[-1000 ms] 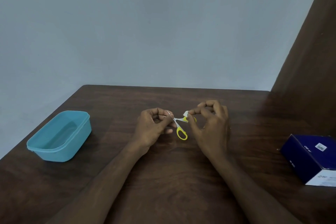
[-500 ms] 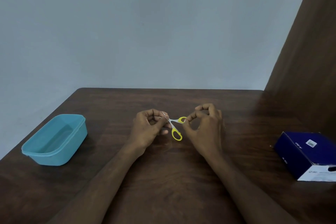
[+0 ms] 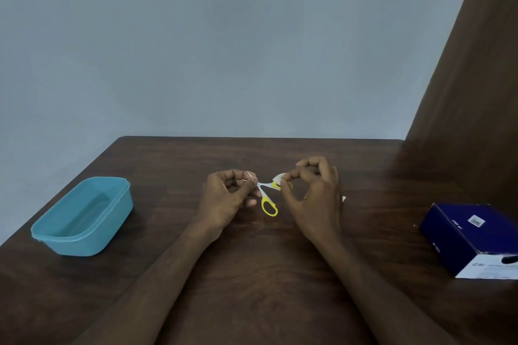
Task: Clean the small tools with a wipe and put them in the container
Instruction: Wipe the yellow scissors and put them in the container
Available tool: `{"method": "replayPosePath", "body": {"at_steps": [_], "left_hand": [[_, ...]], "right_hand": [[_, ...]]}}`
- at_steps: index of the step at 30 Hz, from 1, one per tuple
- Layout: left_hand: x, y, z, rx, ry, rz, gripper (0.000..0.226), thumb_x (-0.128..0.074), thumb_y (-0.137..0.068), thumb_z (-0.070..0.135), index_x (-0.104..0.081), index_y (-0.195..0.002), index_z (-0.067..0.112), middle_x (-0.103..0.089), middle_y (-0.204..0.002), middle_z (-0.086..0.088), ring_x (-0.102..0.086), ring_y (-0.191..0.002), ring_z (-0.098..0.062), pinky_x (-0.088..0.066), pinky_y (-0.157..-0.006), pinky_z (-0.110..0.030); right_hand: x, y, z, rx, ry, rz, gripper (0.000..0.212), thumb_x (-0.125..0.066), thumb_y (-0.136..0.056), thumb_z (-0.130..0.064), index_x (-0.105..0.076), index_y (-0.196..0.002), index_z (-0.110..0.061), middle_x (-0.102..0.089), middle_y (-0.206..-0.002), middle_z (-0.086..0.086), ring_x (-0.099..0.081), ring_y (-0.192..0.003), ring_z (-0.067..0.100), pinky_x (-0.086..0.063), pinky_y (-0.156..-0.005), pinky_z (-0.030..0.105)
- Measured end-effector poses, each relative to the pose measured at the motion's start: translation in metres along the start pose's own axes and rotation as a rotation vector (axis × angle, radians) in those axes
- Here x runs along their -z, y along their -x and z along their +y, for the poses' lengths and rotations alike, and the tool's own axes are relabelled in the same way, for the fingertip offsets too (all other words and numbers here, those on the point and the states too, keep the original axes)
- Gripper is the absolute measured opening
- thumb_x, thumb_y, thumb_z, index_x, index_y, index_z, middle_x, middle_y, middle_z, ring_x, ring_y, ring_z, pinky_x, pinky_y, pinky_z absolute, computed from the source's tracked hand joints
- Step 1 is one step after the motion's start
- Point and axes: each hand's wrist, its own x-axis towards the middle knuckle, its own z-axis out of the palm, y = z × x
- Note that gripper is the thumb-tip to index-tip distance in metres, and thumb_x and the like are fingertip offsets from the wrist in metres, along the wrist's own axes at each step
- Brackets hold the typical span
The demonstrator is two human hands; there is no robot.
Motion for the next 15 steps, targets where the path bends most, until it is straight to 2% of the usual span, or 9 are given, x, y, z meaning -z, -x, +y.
{"method": "replayPosePath", "body": {"at_steps": [3, 6, 8, 11, 13, 15], "left_hand": [[0.0003, -0.0003, 0.0004, -0.002, 0.009, 0.005, 0.014, -0.077, -0.099, 0.012, -0.076, -0.101, -0.002, -0.079, -0.079, -0.017, -0.078, -0.073, -0.018, -0.061, -0.06, -0.023], [0.0007, -0.0005, -0.0003, 0.004, 0.008, 0.019, 0.015, -0.076, -0.1, 0.012, -0.076, -0.102, -0.003, -0.079, -0.078, -0.016, -0.077, -0.07, -0.016, -0.061, -0.059, -0.022], [0.0005, -0.0003, -0.0003, 0.007, 0.003, 0.018, 0.016, -0.076, -0.1, 0.013, -0.076, -0.103, -0.003, -0.079, -0.079, -0.017, -0.077, -0.07, -0.016, -0.06, -0.059, -0.022], [0.0007, -0.0007, -0.0005, 0.01, 0.007, 0.018, 0.017, -0.076, -0.1, 0.014, -0.075, -0.103, -0.002, -0.079, -0.079, -0.016, -0.077, -0.07, -0.016, -0.059, -0.058, -0.021], [0.0012, -0.0012, -0.0007, 0.011, 0.008, 0.025, 0.017, -0.076, -0.1, 0.015, -0.075, -0.103, -0.002, -0.079, -0.078, -0.015, -0.077, -0.071, -0.016, -0.059, -0.058, -0.021], [0.001, -0.0011, -0.001, 0.009, 0.006, 0.031, 0.017, -0.075, -0.101, 0.015, -0.075, -0.103, -0.002, -0.079, -0.078, -0.015, -0.077, -0.072, -0.014, -0.059, -0.058, -0.02]], "right_hand": [[-0.0018, 0.0026, -0.003, 0.006, 0.022, -0.038, 0.012, -0.07, -0.083, -0.041, -0.074, -0.081, -0.03, -0.056, -0.112, -0.011, -0.057, -0.099, 0.017, -0.051, -0.086, 0.045], [0.002, 0.001, 0.0, -0.034, 0.093, 0.021, 0.009, -0.072, -0.075, -0.037, -0.068, -0.073, -0.029, -0.058, -0.11, -0.011, -0.058, -0.095, 0.02, -0.051, -0.081, 0.043], [0.0021, 0.0004, -0.0003, -0.003, 0.032, 0.029, 0.007, -0.074, -0.078, -0.034, -0.07, -0.076, -0.029, -0.058, -0.111, -0.01, -0.058, -0.096, 0.019, -0.051, -0.083, 0.045], [-0.0019, 0.0021, -0.0045, 0.048, -0.033, -0.044, 0.006, -0.074, -0.083, -0.036, -0.073, -0.08, -0.03, -0.056, -0.114, -0.01, -0.057, -0.099, 0.017, -0.051, -0.085, 0.046], [-0.0022, 0.0041, -0.0055, 0.034, 0.021, -0.078, 0.01, -0.075, -0.078, -0.037, -0.069, -0.075, -0.03, -0.055, -0.113, -0.012, -0.057, -0.098, 0.016, -0.051, -0.083, 0.046], [0.0008, 0.0036, -0.0047, 0.003, 0.076, -0.04, 0.01, -0.074, -0.073, -0.036, -0.067, -0.071, -0.028, -0.057, -0.111, -0.011, -0.057, -0.096, 0.018, -0.051, -0.08, 0.044]]}}
